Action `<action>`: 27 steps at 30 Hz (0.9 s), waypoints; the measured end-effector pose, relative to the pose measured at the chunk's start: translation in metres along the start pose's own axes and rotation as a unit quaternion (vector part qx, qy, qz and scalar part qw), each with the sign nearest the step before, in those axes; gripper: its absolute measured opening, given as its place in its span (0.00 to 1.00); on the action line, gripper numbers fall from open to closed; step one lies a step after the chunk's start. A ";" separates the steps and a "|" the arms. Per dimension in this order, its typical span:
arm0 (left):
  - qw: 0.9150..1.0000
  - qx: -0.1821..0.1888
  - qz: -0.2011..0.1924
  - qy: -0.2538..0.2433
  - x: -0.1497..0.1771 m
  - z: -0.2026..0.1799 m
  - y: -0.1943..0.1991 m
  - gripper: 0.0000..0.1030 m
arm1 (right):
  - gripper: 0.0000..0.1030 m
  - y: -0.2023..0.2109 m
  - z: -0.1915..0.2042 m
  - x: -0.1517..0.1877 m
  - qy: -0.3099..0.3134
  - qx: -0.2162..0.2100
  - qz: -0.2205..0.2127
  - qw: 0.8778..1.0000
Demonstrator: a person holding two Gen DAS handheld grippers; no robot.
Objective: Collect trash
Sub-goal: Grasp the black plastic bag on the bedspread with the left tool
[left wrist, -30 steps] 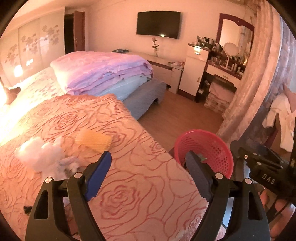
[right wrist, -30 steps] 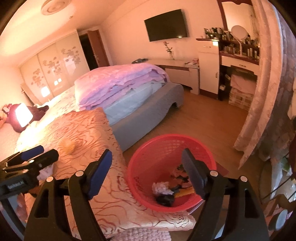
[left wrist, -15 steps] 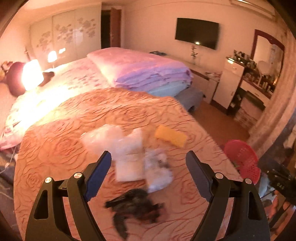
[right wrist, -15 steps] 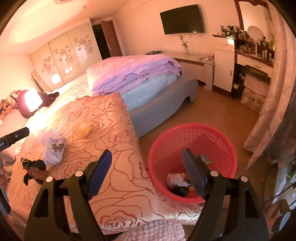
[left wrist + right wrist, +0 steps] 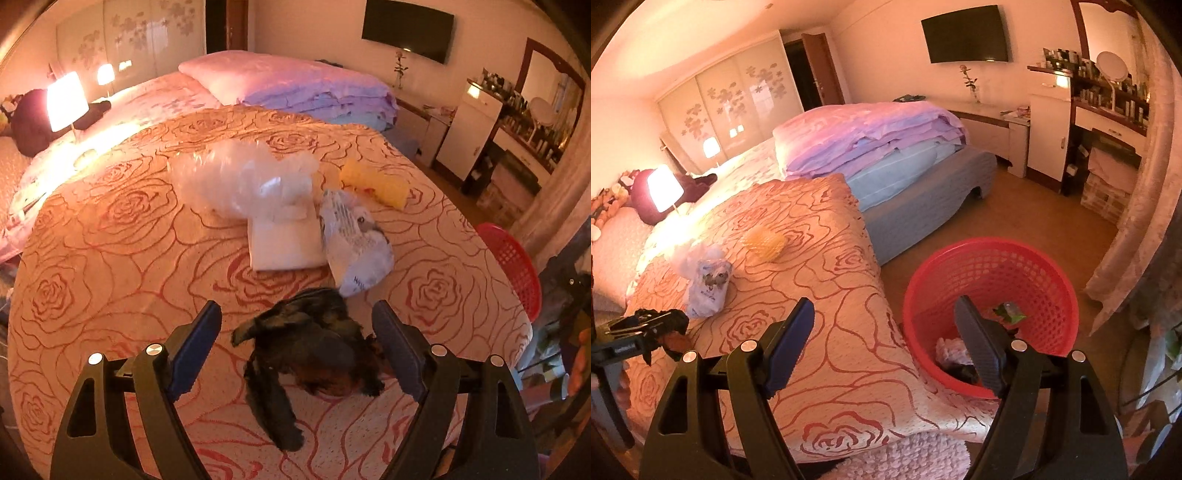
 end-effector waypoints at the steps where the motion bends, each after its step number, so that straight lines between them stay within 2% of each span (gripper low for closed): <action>1: 1.000 0.003 -0.001 0.002 0.002 0.001 0.000 0.78 | 0.73 -0.001 0.002 0.001 0.002 -0.002 0.002 1.000; 5: 1.000 0.017 -0.005 0.000 0.011 -0.003 -0.001 0.77 | 0.73 -0.005 0.012 0.005 0.008 -0.010 0.010 1.000; 10: 0.998 0.055 -0.009 0.000 0.019 -0.010 0.001 0.51 | 0.73 -0.009 0.024 0.011 0.017 -0.020 0.022 0.999; 13: 0.998 0.059 -0.016 -0.014 0.020 -0.015 0.006 0.45 | 0.73 -0.013 0.033 0.015 0.025 -0.024 0.029 0.999; 20: 0.997 0.064 -0.027 -0.016 0.018 -0.014 0.014 0.42 | 0.73 -0.017 0.053 0.015 0.047 -0.033 0.033 0.998; 27: 0.997 0.045 -0.058 -0.002 0.005 0.005 0.033 0.42 | 0.73 -0.026 0.089 0.011 0.080 -0.055 0.038 0.995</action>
Point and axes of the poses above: each gripper's, at about its wrist camera, not at the fingertips, and y roughly against the way its jaws point, z to its left, x to its underside, the point moved 8 cm from there along -y, roughly the way its jaws point
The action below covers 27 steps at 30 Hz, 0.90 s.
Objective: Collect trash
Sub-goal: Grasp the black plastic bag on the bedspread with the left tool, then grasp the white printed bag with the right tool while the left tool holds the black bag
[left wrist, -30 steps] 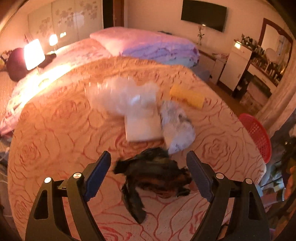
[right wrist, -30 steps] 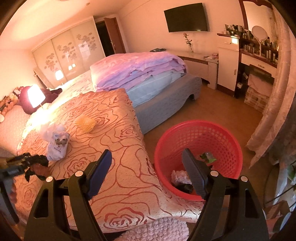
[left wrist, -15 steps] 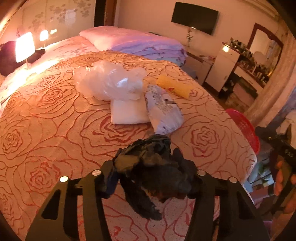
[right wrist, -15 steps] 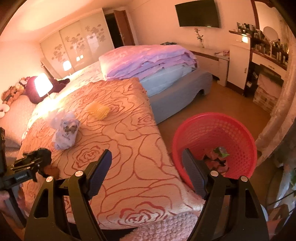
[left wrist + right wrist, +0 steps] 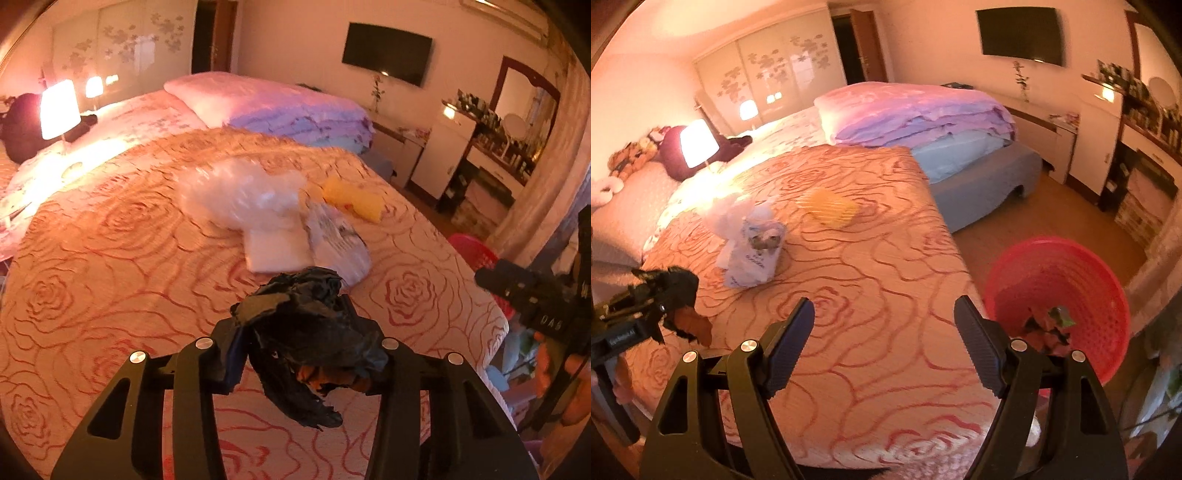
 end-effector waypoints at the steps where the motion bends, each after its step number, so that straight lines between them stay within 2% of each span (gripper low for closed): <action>1: 1.000 -0.005 -0.005 0.002 -0.002 0.004 0.003 0.42 | 0.73 -0.002 0.005 -0.001 0.004 -0.004 0.001 1.000; 11: 0.999 -0.038 -0.025 0.024 -0.009 0.035 0.014 0.42 | 0.73 -0.035 0.057 -0.025 0.038 -0.044 0.005 0.998; 18: 0.998 -0.042 -0.025 0.040 -0.008 0.048 0.013 0.42 | 0.73 -0.060 0.098 -0.032 0.069 -0.075 0.024 0.995; 24: 0.998 -0.043 -0.023 0.047 -0.008 0.055 0.010 0.42 | 0.73 -0.080 0.116 -0.034 0.083 -0.082 0.041 0.992; 27: 0.997 -0.045 -0.024 0.051 -0.008 0.058 0.011 0.42 | 0.68 -0.088 0.119 -0.032 0.087 -0.081 0.049 0.992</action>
Point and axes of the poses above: each gripper's, at about its wrist camera, not at the fingertips, and y roughly against the way its jaws point, z to its left, x to its underside, the point moved 8 cm from there along -y, roughly the way its jaws point
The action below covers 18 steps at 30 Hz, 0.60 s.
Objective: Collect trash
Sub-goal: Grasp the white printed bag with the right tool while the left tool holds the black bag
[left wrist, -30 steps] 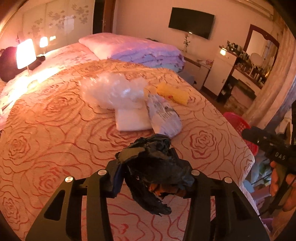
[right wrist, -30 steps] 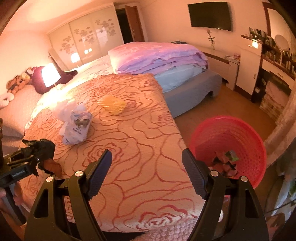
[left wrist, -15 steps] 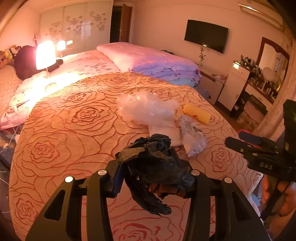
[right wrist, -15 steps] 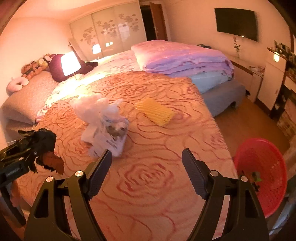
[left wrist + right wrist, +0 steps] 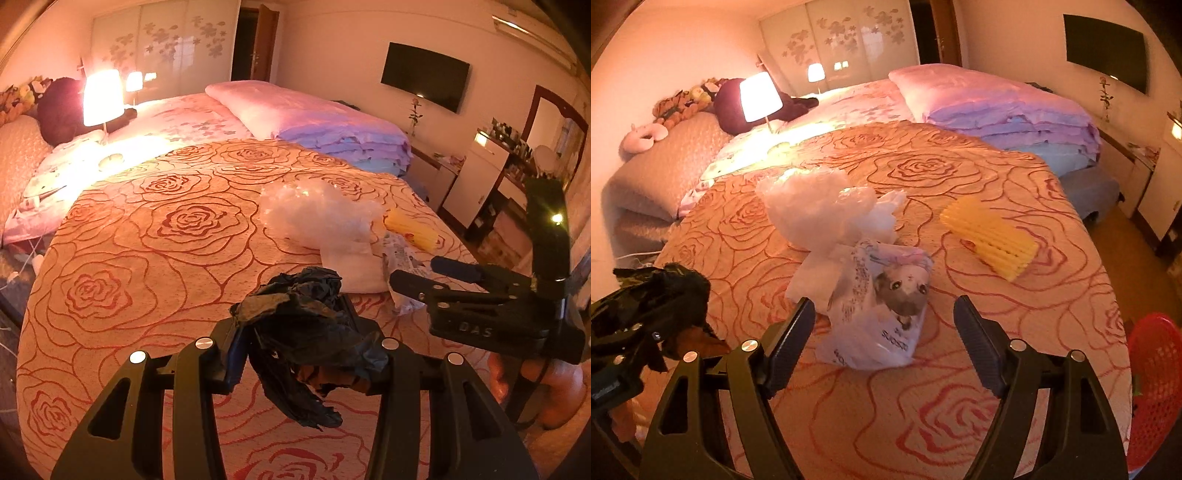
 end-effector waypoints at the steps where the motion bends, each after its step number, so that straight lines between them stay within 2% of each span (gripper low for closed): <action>1: 1.000 0.000 0.000 0.001 0.001 0.001 0.000 0.42 | 0.63 -0.001 0.000 0.002 0.000 -0.001 0.004 1.000; 5: 1.000 0.001 0.003 0.002 0.001 0.003 -0.003 0.42 | 0.48 -0.007 0.000 0.007 0.006 -0.003 0.016 1.000; 8: 1.000 0.001 0.005 0.001 0.002 0.001 -0.004 0.42 | 0.44 -0.004 -0.001 0.010 0.013 0.002 0.012 1.000; 18: 1.000 -0.002 0.007 -0.001 0.004 -0.003 -0.007 0.42 | 0.42 0.020 -0.023 0.018 -0.008 0.020 -0.009 1.000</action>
Point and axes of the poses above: each gripper's, at about its wrist camera, not at the fingertips, and y roughly against the way its jaws point, z to its left, x to its underside, the point moved 8 cm from there along -y, roughly the way its jaws point
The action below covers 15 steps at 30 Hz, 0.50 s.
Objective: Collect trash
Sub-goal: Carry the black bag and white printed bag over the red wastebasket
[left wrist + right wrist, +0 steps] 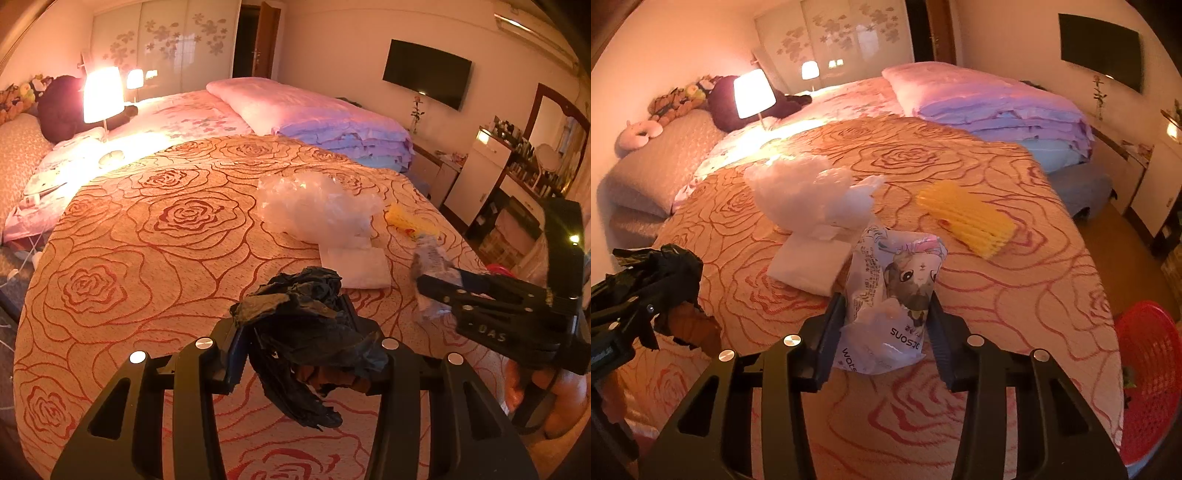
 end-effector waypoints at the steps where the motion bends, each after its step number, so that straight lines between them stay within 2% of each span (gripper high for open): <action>1: 1.000 0.000 0.001 0.000 0.000 -0.001 -0.001 0.42 | 0.42 0.003 -0.002 0.001 -0.002 0.002 -0.002 1.000; 8: 1.000 -0.003 0.001 -0.001 -0.001 -0.005 -0.001 0.42 | 0.42 0.033 -0.023 0.002 -0.012 0.037 -0.037 0.999; 15: 1.000 0.000 -0.007 -0.011 -0.008 -0.018 0.002 0.42 | 0.42 0.055 -0.046 0.001 -0.035 0.051 -0.057 0.996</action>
Point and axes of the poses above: each gripper's, at about its wrist camera, not at the fingertips, and y roughly against the way its jaws point, z to its left, x to its underside, the point moved 8 cm from there along -y, roughly the way its jaws point
